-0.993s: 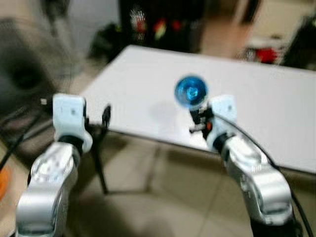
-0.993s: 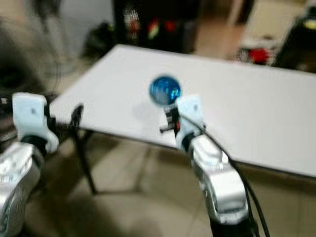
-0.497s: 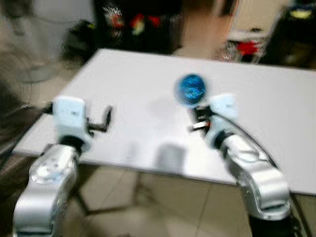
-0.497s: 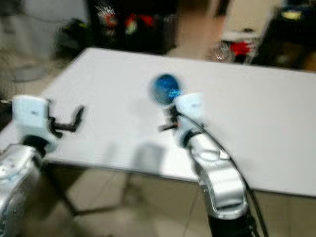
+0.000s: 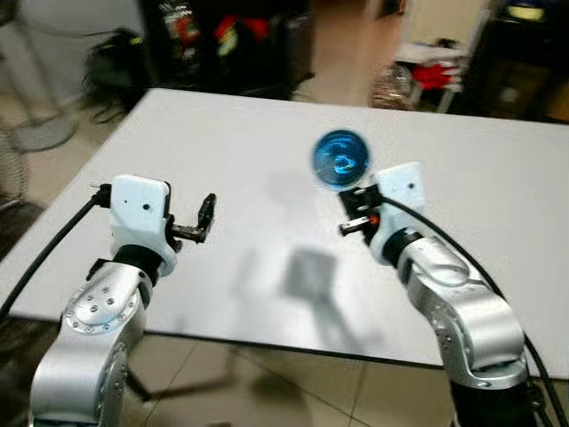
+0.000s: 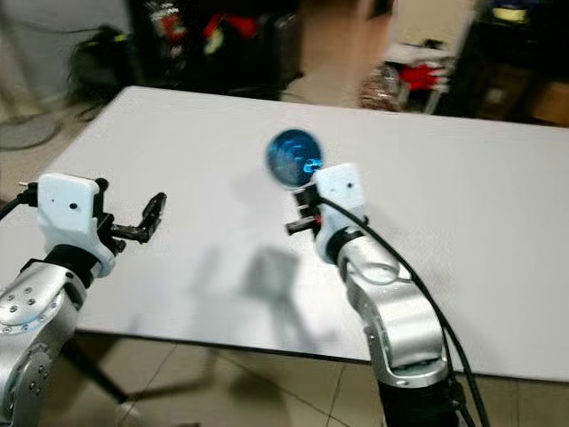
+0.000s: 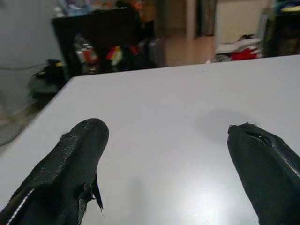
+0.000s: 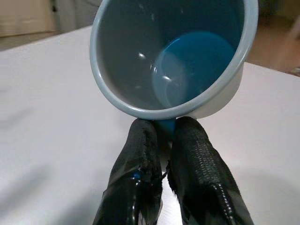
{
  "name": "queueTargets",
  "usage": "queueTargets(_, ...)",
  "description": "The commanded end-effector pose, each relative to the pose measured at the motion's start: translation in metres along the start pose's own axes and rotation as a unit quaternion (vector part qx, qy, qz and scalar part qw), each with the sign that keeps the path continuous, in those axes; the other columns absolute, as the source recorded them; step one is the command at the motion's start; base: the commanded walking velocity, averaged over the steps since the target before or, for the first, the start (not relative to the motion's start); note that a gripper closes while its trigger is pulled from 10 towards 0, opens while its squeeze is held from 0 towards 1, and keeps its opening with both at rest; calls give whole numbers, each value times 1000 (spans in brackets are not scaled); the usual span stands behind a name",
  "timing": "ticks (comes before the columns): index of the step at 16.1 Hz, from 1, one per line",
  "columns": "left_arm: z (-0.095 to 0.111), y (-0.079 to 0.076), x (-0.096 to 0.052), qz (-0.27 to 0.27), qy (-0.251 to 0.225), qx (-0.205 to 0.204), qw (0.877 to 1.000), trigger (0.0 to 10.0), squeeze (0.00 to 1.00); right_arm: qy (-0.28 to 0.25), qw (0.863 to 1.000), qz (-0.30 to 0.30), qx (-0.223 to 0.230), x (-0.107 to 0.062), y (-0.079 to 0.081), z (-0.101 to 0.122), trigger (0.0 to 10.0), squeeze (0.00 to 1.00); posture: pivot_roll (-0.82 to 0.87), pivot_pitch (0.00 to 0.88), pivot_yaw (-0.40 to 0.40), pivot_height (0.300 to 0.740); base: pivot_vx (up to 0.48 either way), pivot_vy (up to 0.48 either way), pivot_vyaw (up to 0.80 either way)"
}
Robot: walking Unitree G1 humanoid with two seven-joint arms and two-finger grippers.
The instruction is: Setting the table
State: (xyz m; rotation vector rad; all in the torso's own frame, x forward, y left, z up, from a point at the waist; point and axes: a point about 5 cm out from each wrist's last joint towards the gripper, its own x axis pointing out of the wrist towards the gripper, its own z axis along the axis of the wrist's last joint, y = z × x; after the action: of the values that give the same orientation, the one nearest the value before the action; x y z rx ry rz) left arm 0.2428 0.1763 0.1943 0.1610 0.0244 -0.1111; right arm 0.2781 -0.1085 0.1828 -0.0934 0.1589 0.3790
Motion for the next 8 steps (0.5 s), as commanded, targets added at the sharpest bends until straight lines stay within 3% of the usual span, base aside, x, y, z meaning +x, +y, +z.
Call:
queueTargets(1, 1, 0, -1, 0, 1, 6, 1000, 10000, 0, 0, 1000, -4, -3, 0, -3, 2, 10000, 0, -24, 33, -6, 740, 0, 0, 0)
queueTargets(5, 3, -4, 3, -26, 1, 11, 1000, 10000, 0, 33, 999, -19, 1, 13, -5, 2, 10000, 0, -28, 28, 7, 740, 0, 0, 0)
queueTargets(8, 3, -7, 5, -91, 5, 24, 996, 10000, 0, 61, 998, -10, 1, 30, -9, 8, 10000, 0, -29, 21, -2, 740, 0, 0, 0)
